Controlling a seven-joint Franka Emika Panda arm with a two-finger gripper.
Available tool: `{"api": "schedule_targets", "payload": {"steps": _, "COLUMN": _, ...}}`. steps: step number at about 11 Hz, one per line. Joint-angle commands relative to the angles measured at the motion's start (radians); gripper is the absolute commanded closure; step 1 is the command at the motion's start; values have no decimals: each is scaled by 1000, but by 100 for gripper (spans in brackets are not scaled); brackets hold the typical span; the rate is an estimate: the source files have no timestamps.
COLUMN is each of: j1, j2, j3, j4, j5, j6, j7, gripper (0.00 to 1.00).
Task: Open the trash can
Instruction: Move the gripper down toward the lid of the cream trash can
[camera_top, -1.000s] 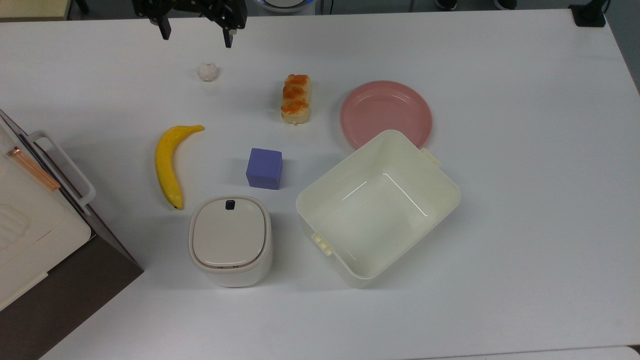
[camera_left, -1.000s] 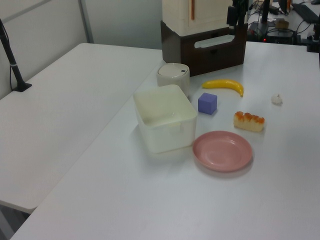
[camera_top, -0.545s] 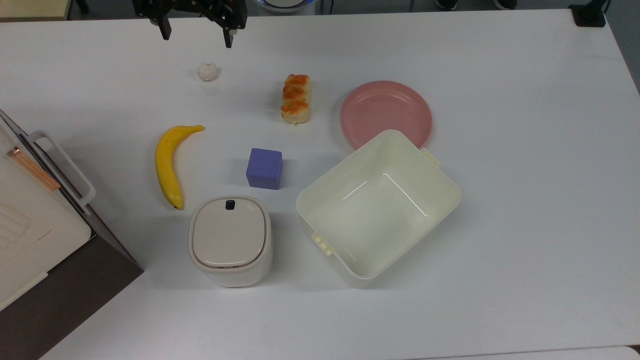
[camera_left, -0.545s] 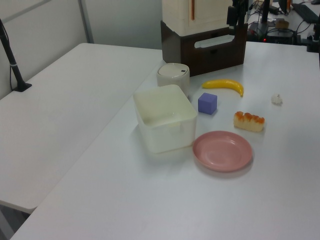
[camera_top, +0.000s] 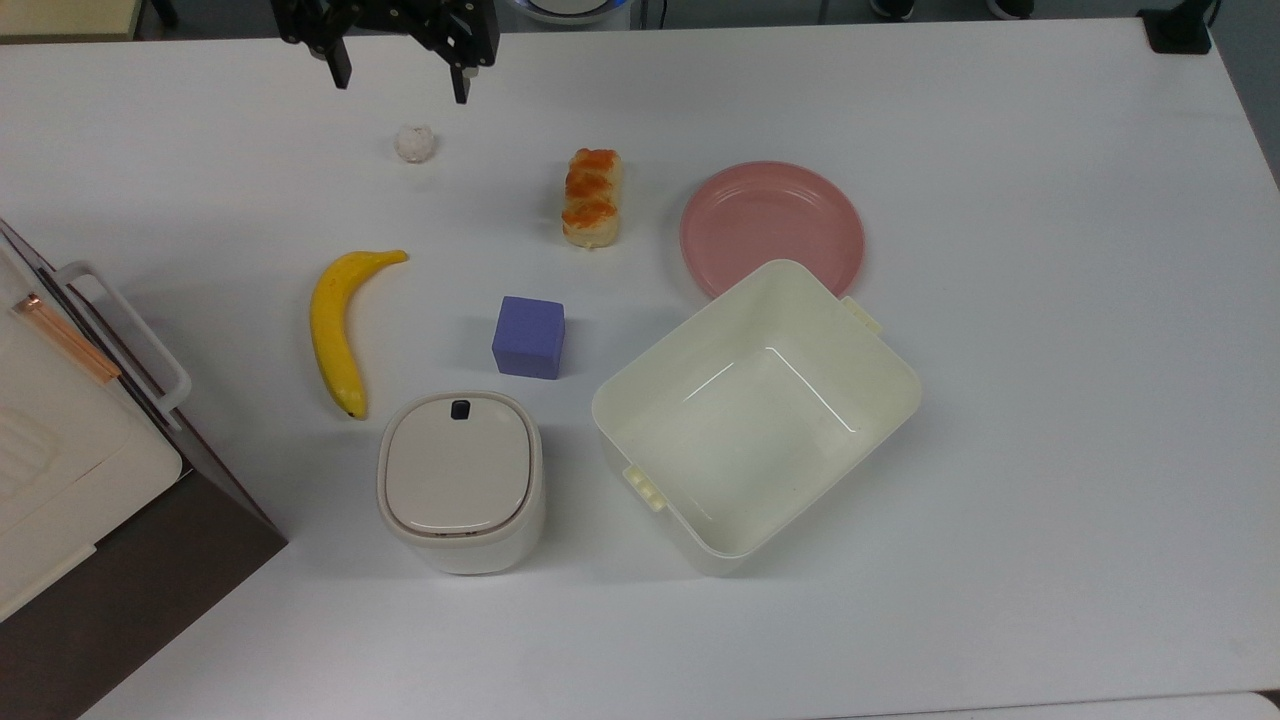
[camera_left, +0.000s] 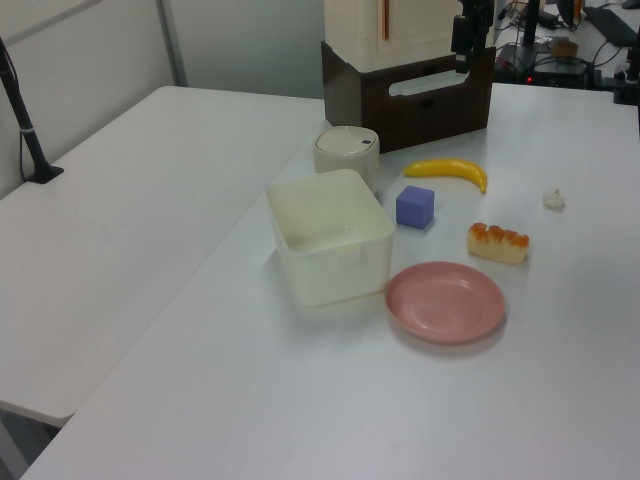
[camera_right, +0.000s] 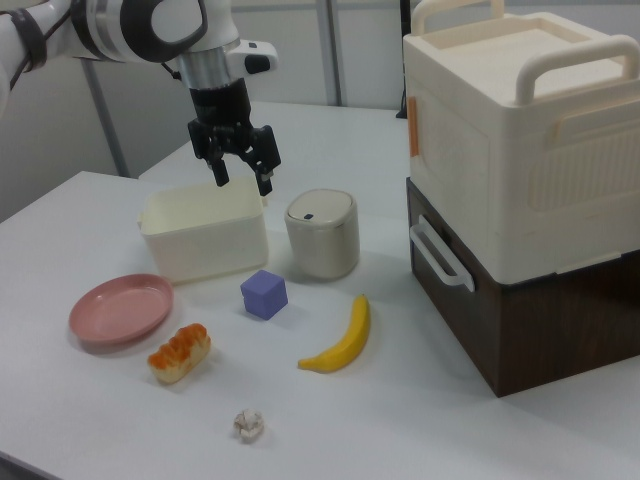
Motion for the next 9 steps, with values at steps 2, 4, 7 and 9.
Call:
{"api": "schedule_targets", "payload": {"steps": 2, "j1": 54, "j2": 29, "j3": 3, "j4": -34, "j5": -70, "j6": 127, "j7": 147, "gripper": 34}}
{"api": "schedule_targets", "payload": {"steps": 4, "j1": 55, "j2": 39, "j3": 25, "j4": -59, "j5": -128, "j6": 155, "j7": 193, "gripper": 51}}
{"api": "schedule_targets", "payload": {"steps": 7, "j1": 55, "j2": 40, "j3": 26, "j4": -59, "j5": -130, "j6": 165, "j7": 184, "gripper": 87}}
{"api": "schedule_targets", "payload": {"steps": 9, "j1": 55, "j2": 69, "j3": 26, "j4": -51, "j5": -134, "j6": 219, "j7": 187, "gripper": 100}}
